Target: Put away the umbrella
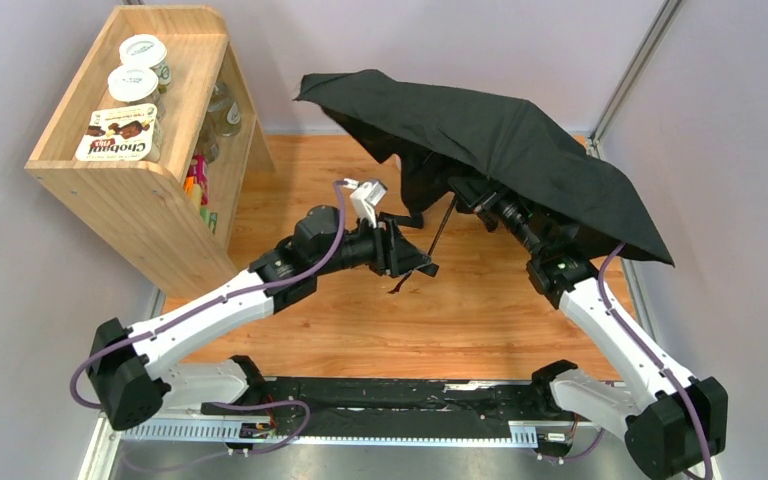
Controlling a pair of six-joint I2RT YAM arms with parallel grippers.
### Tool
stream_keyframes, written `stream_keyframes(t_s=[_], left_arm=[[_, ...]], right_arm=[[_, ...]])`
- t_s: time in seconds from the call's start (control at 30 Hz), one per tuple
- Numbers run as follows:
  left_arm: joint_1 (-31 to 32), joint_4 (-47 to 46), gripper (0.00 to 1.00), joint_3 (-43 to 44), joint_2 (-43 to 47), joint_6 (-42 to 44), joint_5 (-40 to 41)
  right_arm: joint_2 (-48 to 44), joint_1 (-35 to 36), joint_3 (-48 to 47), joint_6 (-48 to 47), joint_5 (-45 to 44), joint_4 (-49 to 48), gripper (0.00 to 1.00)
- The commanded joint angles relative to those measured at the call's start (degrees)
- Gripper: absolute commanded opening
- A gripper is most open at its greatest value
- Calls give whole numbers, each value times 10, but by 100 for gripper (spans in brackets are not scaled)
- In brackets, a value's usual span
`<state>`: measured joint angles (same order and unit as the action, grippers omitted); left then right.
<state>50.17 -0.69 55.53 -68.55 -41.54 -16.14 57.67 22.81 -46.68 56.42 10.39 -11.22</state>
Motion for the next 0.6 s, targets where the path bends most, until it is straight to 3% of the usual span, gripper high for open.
stream_keyframes(t_s=[0.0,0.3,0.37,0.43,0.47,0.5,0.57], left_arm=[[-1,-59,64,-53,47,-39,5],[-1,-86,66,9,-38,-32,-35],[-1,-79,56,26,-56,-30,-34],[-1,-67,37,44,-71,-24,-31],[-1,-54,16,55,-76,-18,-20],[-1,-52,7,58,-76,-14,-11],[-2,-56,0,70,-73,-3,6]], right_arm=[[5,0,-49,8,16,-54,0],[9,1,-44,-13,67,-59,0],[5,3,-45,-25,78,-51,0],[-1,5,-42,-35,81,-37,0],[-5,5,-34,-37,82,-33,0],[-14,6,-26,-36,88,-24,0],[-30,39,12,-12,82,-13,0]])
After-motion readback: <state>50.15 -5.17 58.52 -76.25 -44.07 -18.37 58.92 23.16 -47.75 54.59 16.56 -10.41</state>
